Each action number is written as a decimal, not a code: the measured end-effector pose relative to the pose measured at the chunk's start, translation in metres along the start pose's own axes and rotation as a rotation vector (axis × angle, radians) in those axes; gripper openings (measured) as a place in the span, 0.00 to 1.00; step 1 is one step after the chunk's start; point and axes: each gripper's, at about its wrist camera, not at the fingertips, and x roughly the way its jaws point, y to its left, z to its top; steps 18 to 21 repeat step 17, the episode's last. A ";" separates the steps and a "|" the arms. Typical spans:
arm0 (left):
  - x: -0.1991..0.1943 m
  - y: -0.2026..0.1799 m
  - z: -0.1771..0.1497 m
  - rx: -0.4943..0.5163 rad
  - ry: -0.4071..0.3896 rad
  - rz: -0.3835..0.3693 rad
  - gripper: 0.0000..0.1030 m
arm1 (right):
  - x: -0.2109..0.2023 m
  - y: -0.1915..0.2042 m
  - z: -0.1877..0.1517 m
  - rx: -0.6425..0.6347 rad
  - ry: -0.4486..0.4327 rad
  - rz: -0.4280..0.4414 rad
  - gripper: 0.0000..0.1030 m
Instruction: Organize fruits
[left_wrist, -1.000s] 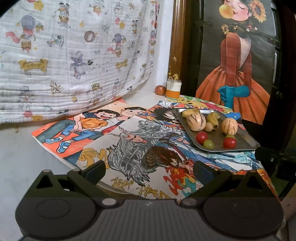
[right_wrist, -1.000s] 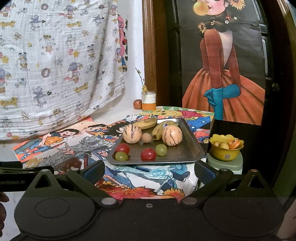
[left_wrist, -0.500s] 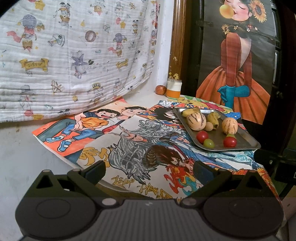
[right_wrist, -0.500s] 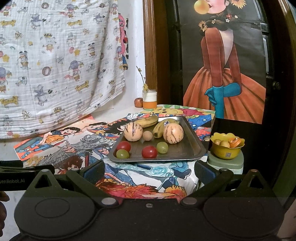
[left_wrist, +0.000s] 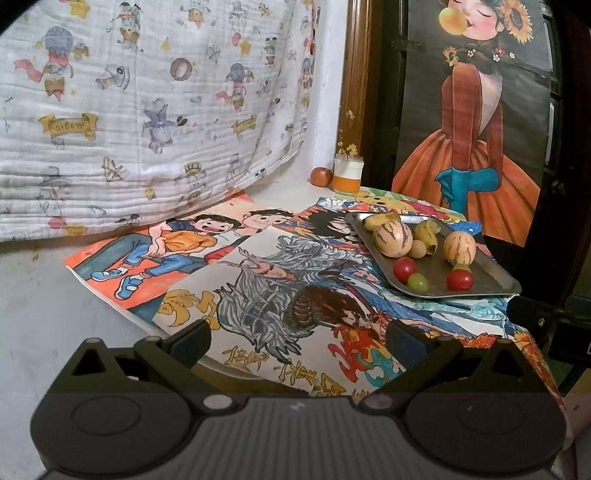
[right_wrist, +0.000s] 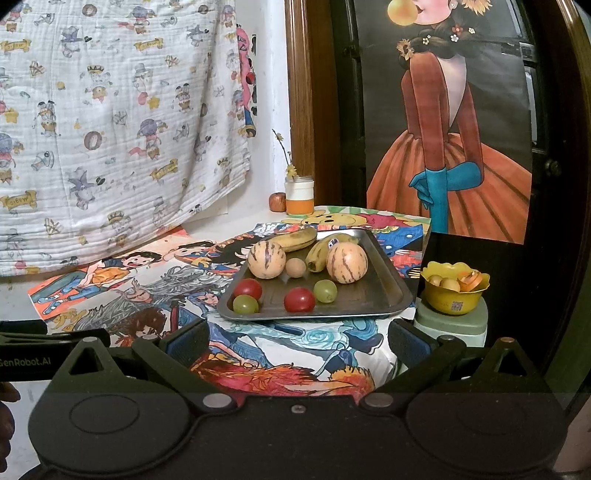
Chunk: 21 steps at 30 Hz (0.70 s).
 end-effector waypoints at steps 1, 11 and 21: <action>0.000 0.000 0.000 0.000 0.000 0.000 1.00 | 0.000 0.000 0.000 0.000 0.001 0.000 0.99; -0.003 0.002 -0.005 -0.026 -0.007 0.010 1.00 | 0.000 0.000 0.000 0.001 0.002 0.000 0.99; -0.005 0.007 -0.002 -0.062 -0.015 -0.004 1.00 | 0.000 0.000 0.001 0.001 0.002 0.000 0.99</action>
